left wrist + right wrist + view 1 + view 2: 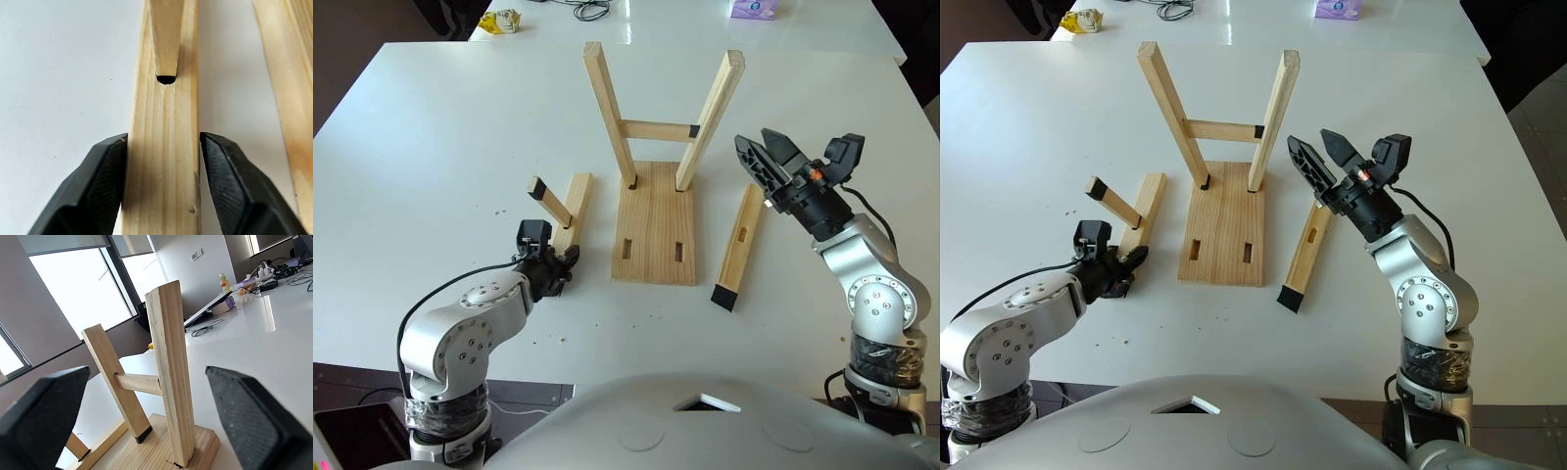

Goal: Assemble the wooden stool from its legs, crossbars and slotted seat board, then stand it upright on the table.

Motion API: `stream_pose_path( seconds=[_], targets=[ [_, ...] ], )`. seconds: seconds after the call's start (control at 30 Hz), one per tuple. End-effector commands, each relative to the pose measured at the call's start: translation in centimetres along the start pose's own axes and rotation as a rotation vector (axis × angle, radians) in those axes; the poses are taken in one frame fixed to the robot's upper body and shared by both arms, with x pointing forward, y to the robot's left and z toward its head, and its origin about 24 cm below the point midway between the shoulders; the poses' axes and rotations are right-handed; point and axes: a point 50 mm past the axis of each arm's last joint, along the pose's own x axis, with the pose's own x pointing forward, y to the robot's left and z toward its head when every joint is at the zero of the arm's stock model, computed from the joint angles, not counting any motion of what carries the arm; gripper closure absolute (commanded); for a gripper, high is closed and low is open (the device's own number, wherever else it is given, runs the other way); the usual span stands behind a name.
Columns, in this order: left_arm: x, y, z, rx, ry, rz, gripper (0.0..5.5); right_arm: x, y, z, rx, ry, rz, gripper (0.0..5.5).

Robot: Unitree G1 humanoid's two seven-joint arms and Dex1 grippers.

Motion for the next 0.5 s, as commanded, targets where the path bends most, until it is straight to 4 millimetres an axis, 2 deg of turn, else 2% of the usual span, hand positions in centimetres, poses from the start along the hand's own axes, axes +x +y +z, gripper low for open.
stream_pose_path(
  seconds=[0.03, 0.2, 0.3, 0.4, 0.5],
  targets=[
    [0.2, 0.2, -2.5, -0.021, 0.155, -0.026, 3.44, 0.1, -0.1, 0.2, -0.014, -0.013, -0.005, 1.14],
    [-0.1, 0.1, -3.2, 0.015, 0.164, -0.01, 3.44, 0.2, -0.1, 0.2, -0.014, 0.002, 0.007, 1.14],
    [0.1, -0.1, -2.4, 0.009, 0.1, -0.007, 3.44, 0.3, 0.0, 0.2, -0.015, 0.015, 0.018, 1.14],
    [0.9, 0.3, 0.2, -0.036, -0.043, -0.019, 3.44, 0.3, 0.1, 0.4, -0.021, 0.028, 0.033, 1.14],
    [1.5, 1.6, 4.6, -0.119, -0.264, -0.039, 3.44, 0.7, 0.1, 2.1, -0.046, -0.003, 0.067, 1.14]
  ],
)
